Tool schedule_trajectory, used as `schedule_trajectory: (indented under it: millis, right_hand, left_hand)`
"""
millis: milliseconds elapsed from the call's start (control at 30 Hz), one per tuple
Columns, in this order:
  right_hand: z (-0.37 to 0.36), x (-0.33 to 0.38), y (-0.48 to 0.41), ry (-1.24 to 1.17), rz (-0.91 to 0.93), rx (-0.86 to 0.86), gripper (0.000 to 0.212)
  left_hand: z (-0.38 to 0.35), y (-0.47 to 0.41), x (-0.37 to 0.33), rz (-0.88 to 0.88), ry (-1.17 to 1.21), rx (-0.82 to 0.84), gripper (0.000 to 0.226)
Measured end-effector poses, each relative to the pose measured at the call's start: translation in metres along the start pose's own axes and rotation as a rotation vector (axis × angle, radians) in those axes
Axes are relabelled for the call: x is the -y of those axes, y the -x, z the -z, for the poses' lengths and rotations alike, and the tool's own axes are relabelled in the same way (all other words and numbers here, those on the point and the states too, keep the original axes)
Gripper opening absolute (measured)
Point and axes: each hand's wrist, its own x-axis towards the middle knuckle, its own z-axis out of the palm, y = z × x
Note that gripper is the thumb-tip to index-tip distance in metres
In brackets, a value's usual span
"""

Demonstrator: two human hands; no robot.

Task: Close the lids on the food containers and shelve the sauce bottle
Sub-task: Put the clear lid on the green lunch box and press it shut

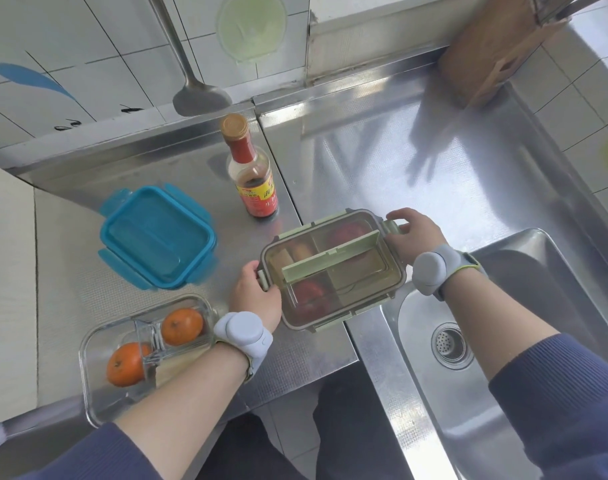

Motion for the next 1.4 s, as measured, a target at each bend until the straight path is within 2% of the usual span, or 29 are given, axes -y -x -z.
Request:
schedule_trajectory:
  millis: [100, 233, 400, 500, 600, 733, 833, 900, 967, 1067, 1133, 1200, 1267, 1300, 1400]
  right_hand:
    - [0.002, -0.005, -0.001, 0.006, -0.001, 0.045, 0.034]
    - [0.002, -0.010, -0.001, -0.017, 0.018, 0.018, 0.031]
    - [-0.005, -0.013, 0.002, 0.026, -0.001, 0.005, 0.040]
    - [-0.010, -0.010, 0.002, 0.130, -0.019, 0.016, 0.036]
    - [-0.015, -0.007, 0.003, 0.177, -0.048, -0.023, 0.022]
    - [-0.016, -0.010, 0.002, 0.143, -0.057, -0.049, 0.018]
    - [-0.014, -0.013, 0.004, 0.038, -0.077, -0.083, 0.040]
    - [-0.012, -0.014, 0.005, 0.008, -0.088, -0.076, 0.044]
    - [-0.010, -0.014, 0.005, 0.010, -0.108, -0.054, 0.045]
    - [-0.009, -0.014, 0.005, 0.019, -0.135, -0.025, 0.045]
    - [-0.009, -0.013, 0.006, 0.026, -0.138, -0.027, 0.044]
    - [-0.010, -0.012, 0.005, 0.038, -0.127, -0.034, 0.041]
    - [-0.010, -0.011, 0.005, 0.050, -0.122, -0.035, 0.038]
    - [-0.010, -0.010, 0.006, 0.051, -0.125, -0.037, 0.037]
    - [-0.010, -0.012, 0.007, 0.055, -0.135, -0.038, 0.037]
  left_hand:
    - [0.003, -0.004, 0.002, 0.024, 0.029, 0.022, 0.043]
    - [0.006, -0.007, 0.003, 0.086, 0.149, 0.045, 0.049]
    - [0.006, -0.006, 0.004, 0.060, 0.136, 0.064, 0.028]
    - [0.006, -0.005, 0.003, 0.020, 0.058, 0.059, 0.026]
    - [0.006, -0.006, 0.002, 0.043, 0.044, 0.071, 0.037]
    - [0.004, 0.002, 0.002, 0.119, 0.018, 0.073, 0.063]
    - [0.000, 0.021, 0.010, 0.192, 0.067, 0.092, 0.072]
    - [-0.003, 0.039, 0.017, 0.305, 0.200, 0.127, 0.078]
    - [-0.011, 0.054, 0.020, 0.474, 0.510, 0.203, 0.078]
    - [-0.023, 0.067, 0.014, 0.621, 0.871, 0.305, 0.061]
    - [-0.030, 0.070, 0.009, 0.634, 0.928, 0.277, 0.026]
    - [-0.034, 0.073, 0.007, 0.657, 0.964, 0.240, 0.023]
    - [-0.034, 0.074, 0.008, 0.685, 1.022, 0.256, 0.046]
    - [-0.034, 0.074, 0.007, 0.695, 1.047, 0.281, 0.049]
    - [-0.034, 0.071, 0.005, 0.733, 1.059, 0.345, 0.024]
